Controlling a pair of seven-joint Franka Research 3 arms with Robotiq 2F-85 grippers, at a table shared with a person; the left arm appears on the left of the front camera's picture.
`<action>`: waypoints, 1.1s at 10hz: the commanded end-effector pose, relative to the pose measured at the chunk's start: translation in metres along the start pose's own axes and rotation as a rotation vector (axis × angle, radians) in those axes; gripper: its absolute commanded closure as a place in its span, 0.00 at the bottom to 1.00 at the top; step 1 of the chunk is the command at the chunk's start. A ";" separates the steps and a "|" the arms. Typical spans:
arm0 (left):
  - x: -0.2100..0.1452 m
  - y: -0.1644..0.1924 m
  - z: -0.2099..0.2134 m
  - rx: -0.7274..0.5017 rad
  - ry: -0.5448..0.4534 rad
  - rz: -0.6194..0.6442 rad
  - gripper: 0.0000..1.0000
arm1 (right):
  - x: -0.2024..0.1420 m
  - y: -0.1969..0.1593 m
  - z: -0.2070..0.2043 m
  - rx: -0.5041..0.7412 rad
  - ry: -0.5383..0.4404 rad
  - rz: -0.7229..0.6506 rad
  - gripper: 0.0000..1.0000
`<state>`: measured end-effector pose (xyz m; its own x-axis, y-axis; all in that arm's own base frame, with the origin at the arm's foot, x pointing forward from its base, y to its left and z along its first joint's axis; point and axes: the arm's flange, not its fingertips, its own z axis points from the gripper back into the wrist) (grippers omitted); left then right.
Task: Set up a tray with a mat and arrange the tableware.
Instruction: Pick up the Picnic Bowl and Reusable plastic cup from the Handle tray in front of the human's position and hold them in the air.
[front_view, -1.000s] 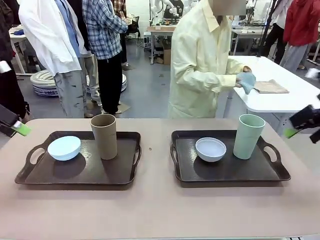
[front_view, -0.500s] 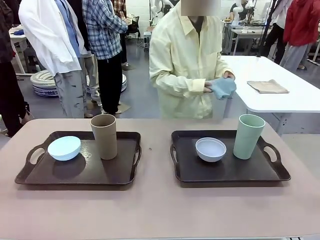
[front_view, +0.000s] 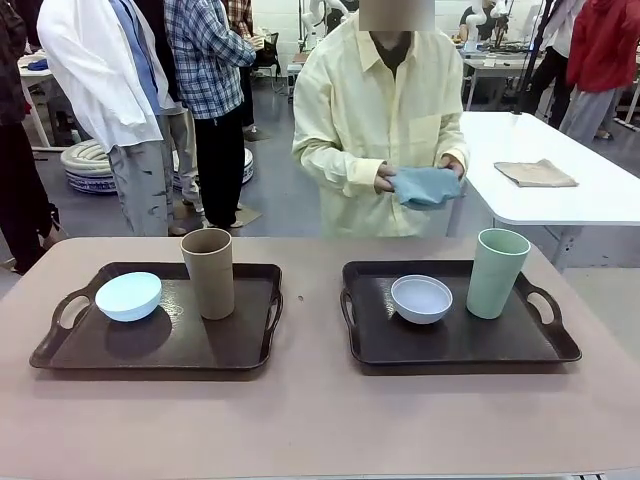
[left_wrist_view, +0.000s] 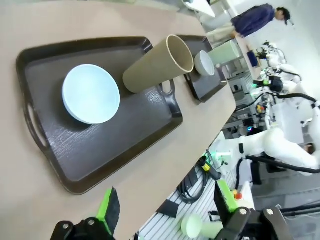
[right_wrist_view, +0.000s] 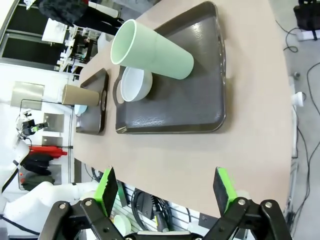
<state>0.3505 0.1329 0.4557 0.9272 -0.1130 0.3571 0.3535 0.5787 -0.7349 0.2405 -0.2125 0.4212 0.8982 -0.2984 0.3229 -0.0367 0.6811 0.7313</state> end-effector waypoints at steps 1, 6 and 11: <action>-0.001 0.006 -0.001 -0.028 -0.009 0.009 0.00 | 0.000 0.002 0.003 -0.015 0.002 0.009 0.00; -0.001 0.006 -0.001 -0.028 -0.009 0.009 0.00 | 0.000 0.002 0.003 -0.015 0.002 0.009 0.00; -0.001 0.006 -0.001 -0.028 -0.009 0.009 0.00 | 0.000 0.002 0.003 -0.015 0.002 0.009 0.00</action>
<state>0.3503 0.1336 0.4502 0.9379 -0.1022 0.3314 0.3277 0.5742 -0.7503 0.2382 -0.2105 0.4258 0.9029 -0.2971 0.3107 -0.0123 0.7046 0.7095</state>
